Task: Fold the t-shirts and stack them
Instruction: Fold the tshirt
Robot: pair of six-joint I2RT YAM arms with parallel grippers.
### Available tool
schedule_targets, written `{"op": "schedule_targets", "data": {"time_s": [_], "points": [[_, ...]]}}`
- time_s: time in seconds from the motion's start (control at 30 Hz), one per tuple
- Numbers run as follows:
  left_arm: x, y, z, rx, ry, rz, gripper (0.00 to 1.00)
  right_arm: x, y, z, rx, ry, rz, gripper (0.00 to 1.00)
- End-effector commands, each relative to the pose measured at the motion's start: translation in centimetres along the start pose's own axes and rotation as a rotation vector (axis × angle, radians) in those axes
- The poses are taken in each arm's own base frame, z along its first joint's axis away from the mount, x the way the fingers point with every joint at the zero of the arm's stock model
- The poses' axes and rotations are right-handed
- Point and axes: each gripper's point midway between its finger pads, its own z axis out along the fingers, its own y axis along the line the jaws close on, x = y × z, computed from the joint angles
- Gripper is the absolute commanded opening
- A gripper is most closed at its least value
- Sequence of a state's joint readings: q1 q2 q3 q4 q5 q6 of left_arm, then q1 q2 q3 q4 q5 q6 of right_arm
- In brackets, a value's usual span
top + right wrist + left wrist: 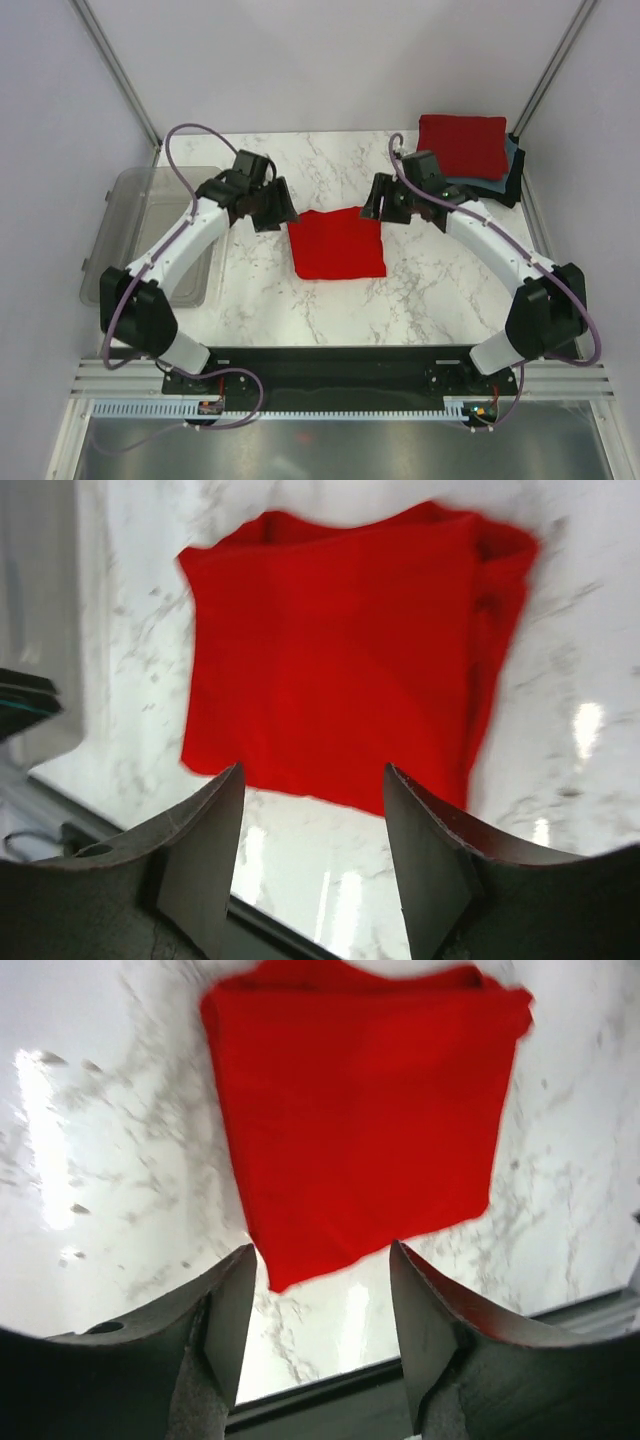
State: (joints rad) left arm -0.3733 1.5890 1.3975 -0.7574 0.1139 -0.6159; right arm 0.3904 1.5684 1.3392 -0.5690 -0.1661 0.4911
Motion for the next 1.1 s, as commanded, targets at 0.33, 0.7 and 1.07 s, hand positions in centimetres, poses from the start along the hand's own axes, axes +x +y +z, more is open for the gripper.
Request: {"op": "schedule_targets", "data": {"time_s": [0.33,0.7,1.07], "points": [[11.7,-1.9,7.8,0.129,0.177,0.022,0.53,13.7,-2.9,7.2,-0.155,0.237,0.135,0.56],[13.9,6.2,11.0,-0.159,0.188,0.134,0.47,21.1,-7.7,5.0,0.012,0.278,0.188,0.54],[3.0,4.6,-3.2,-0.362,-0.097,0.298,0.58,15.3,-3.3,-2.9,0.033,0.135,0.118,0.75]]}}
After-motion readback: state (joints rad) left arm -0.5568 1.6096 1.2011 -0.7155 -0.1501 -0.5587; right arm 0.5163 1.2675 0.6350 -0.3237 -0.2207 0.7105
